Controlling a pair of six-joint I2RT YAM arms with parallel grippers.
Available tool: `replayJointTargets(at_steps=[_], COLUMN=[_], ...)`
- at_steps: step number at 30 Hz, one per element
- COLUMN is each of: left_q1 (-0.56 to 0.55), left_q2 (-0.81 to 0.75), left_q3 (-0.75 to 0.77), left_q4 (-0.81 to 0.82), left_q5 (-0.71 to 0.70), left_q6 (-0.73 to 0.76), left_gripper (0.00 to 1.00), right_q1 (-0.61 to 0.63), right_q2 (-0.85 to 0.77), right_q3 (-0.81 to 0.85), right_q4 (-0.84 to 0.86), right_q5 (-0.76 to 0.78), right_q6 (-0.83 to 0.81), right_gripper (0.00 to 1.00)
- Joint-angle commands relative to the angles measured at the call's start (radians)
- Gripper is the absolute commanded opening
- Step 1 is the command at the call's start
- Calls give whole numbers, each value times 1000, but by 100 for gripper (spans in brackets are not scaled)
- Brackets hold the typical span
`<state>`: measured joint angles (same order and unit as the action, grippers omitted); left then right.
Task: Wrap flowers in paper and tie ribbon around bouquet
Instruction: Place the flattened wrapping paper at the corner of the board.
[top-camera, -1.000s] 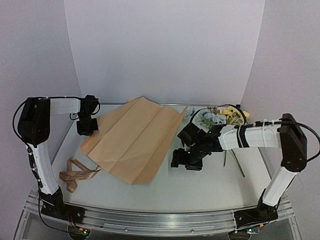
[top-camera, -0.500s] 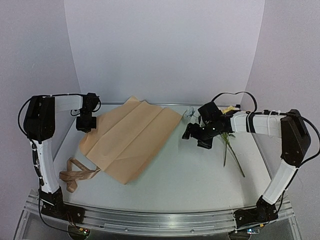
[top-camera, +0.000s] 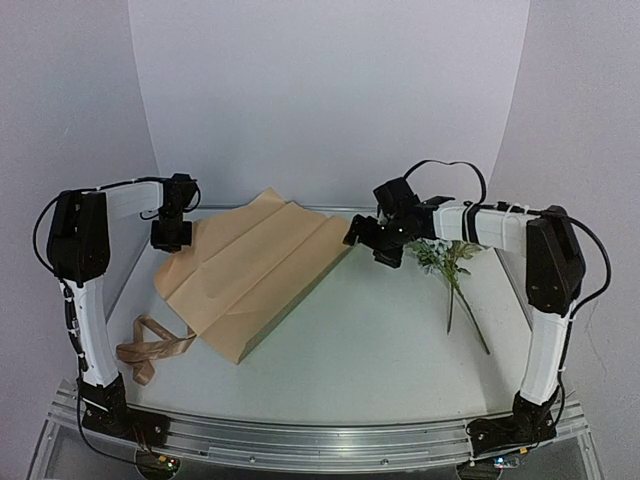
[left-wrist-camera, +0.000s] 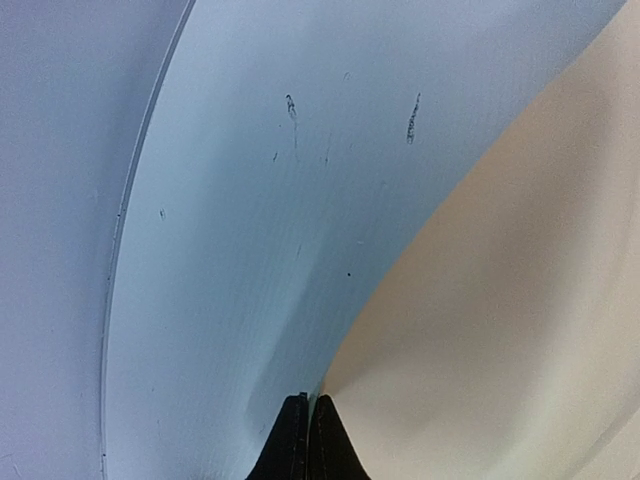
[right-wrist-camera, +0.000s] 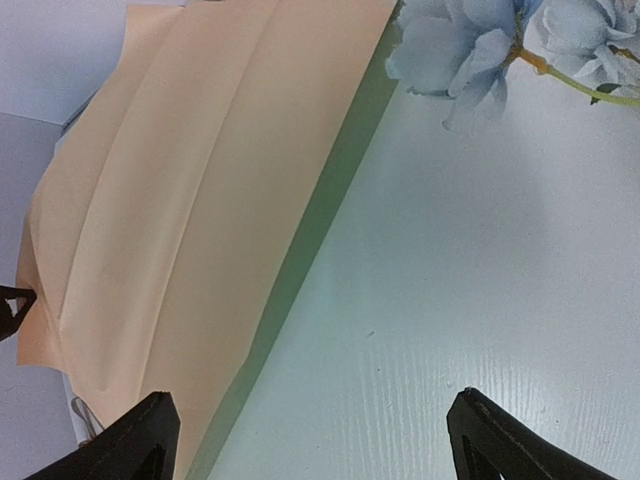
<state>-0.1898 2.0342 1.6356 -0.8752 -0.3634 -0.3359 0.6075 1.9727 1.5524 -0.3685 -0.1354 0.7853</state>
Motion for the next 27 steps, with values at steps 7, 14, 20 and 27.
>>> replayJointTargets(at_steps=[7, 14, 20, 27], left_q1=[3, -56, -252, -398], left_q2=[-2, -83, -36, 117], left_q3=[92, 109, 83, 80], left_q4=[-47, 35, 172, 334], left_q5=[-44, 227, 476, 638], left_q6=[-3, -45, -156, -229], left_gripper=[36, 60, 60, 57], right_q1=[6, 6, 7, 7], right_q2=[131, 99, 115, 83], right_q3=[102, 18, -6, -66], right_q4=[-62, -60, -60, -52], right_q5=[83, 88, 85, 104], right_q6=[-2, -3, 6, 27], right_gripper=[83, 56, 28, 7])
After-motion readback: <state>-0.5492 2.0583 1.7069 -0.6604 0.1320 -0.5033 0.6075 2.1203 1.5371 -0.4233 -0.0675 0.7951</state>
